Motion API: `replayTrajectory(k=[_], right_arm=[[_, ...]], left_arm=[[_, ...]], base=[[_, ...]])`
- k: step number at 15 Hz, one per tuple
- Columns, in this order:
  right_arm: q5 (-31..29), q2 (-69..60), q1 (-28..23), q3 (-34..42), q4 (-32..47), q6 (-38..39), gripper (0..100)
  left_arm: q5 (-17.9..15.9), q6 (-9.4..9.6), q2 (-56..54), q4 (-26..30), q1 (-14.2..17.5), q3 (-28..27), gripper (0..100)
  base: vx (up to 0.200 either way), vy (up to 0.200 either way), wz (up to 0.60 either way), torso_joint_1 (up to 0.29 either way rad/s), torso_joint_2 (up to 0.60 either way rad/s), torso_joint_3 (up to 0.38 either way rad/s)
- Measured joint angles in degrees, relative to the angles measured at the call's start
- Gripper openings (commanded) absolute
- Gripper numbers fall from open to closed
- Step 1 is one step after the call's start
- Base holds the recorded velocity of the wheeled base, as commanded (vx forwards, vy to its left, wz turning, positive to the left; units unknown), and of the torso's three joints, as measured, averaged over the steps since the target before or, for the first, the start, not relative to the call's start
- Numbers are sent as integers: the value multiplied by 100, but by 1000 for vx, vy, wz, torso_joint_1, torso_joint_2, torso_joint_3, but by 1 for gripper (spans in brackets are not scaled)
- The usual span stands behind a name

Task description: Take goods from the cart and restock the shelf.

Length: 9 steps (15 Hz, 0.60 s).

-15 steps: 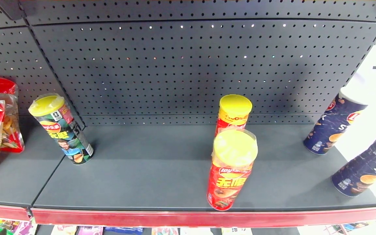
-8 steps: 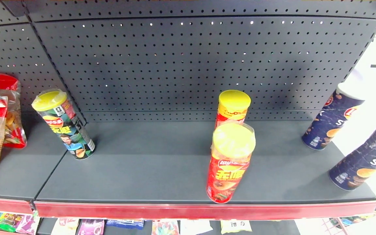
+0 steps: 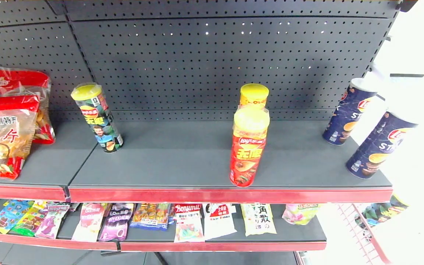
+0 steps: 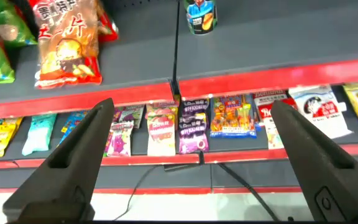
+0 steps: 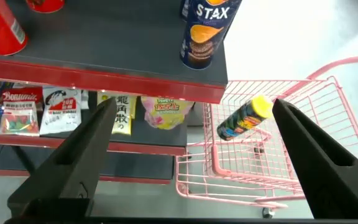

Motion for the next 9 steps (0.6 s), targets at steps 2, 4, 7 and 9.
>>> replayTrajectory(k=[2, 4, 7, 9], right_arm=[[0, -49, 0, 11, 13, -12, 100], [-2, -106, -5, 37, 2, -15, 100], [-5, -167, 0, 96, 6, -17, 100], [-5, -178, -2, 113, 9, -17, 100]], left_arm=[[0, 0, -9, 4, -4, 7, 100], [2, 68, -15, 0, -12, 22, 100], [-11, 158, -65, -2, -9, 35, 100], [-11, 227, -133, 1, -9, 71, 100]], base=[[0, -200, 0, 17, 5, -9], [0, -200, 0, 10, 2, 2], [0, -200, 0, -4, 9, -1], [0, -200, 0, 0, 5, 2]])
